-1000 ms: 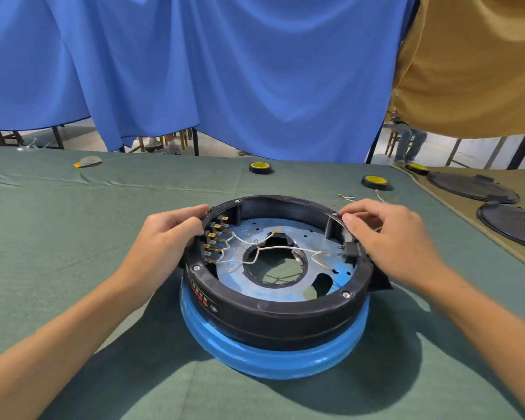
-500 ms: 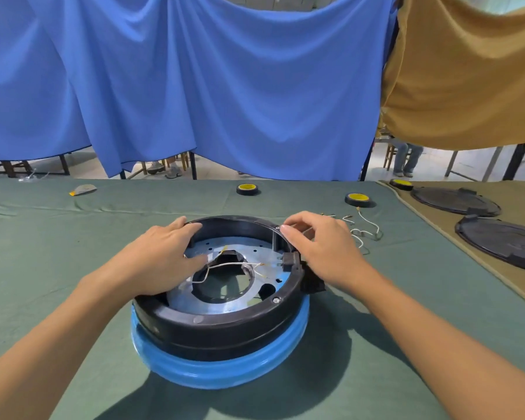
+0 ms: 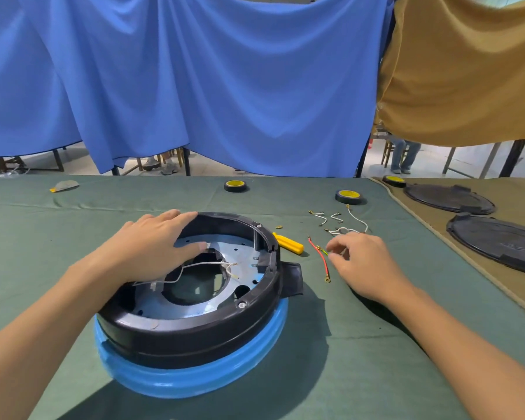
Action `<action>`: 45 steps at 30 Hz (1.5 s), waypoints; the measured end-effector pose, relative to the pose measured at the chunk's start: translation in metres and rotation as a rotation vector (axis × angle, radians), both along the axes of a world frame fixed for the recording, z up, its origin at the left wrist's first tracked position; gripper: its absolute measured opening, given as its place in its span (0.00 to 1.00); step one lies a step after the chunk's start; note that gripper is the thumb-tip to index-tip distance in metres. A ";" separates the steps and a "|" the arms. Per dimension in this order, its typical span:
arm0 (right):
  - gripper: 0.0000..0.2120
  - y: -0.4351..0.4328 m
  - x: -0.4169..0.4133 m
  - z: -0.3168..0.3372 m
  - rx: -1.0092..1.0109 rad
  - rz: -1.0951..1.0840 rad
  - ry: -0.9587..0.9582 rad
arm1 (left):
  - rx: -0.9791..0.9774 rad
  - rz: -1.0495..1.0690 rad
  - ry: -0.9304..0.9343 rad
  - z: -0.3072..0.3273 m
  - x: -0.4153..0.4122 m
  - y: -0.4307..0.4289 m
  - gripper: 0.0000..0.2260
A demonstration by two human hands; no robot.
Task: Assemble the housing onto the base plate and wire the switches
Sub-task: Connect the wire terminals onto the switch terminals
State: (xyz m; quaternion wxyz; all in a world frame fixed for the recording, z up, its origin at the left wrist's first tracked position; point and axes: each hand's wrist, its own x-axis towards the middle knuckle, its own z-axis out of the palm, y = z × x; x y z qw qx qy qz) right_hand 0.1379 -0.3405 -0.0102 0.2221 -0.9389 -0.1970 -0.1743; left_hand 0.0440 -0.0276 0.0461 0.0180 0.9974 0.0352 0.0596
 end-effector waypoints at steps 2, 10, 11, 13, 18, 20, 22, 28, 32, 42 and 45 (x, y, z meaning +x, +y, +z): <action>0.07 0.001 0.001 -0.002 -0.071 -0.001 0.027 | -0.008 -0.004 -0.008 -0.001 -0.001 0.002 0.32; 0.07 0.007 0.003 -0.003 0.000 -0.039 -0.013 | -0.013 -0.005 -0.015 0.000 0.001 0.001 0.32; 0.08 0.008 0.003 -0.004 0.007 -0.045 -0.018 | -0.016 -0.007 -0.015 0.000 0.001 0.001 0.31; 0.08 0.009 0.002 -0.006 0.019 -0.061 -0.042 | -0.014 -0.009 -0.012 0.000 0.001 0.001 0.31; 0.09 0.003 0.003 -0.005 0.120 -0.082 -0.043 | -0.006 -0.013 -0.006 0.000 0.001 0.001 0.31; 0.07 0.000 0.004 -0.005 0.083 -0.022 0.016 | 0.003 -0.015 -0.007 -0.001 0.000 0.001 0.31; 0.06 -0.004 0.005 -0.004 0.116 -0.028 -0.022 | 0.002 -0.014 -0.005 -0.001 0.000 0.002 0.31; 0.19 -0.013 0.021 -0.006 -0.107 -0.179 0.073 | -0.008 -0.021 -0.008 -0.002 -0.001 0.003 0.31; 0.15 -0.012 0.022 -0.007 -0.073 -0.206 0.069 | -0.001 -0.018 -0.005 -0.001 0.000 0.002 0.31; 0.13 0.015 -0.023 0.012 0.348 -0.003 -0.401 | -0.183 -0.064 -0.189 0.000 -0.004 -0.003 0.23; 0.16 0.030 -0.043 0.020 0.327 0.158 -0.517 | -0.392 -0.196 -0.389 0.001 -0.010 -0.007 0.13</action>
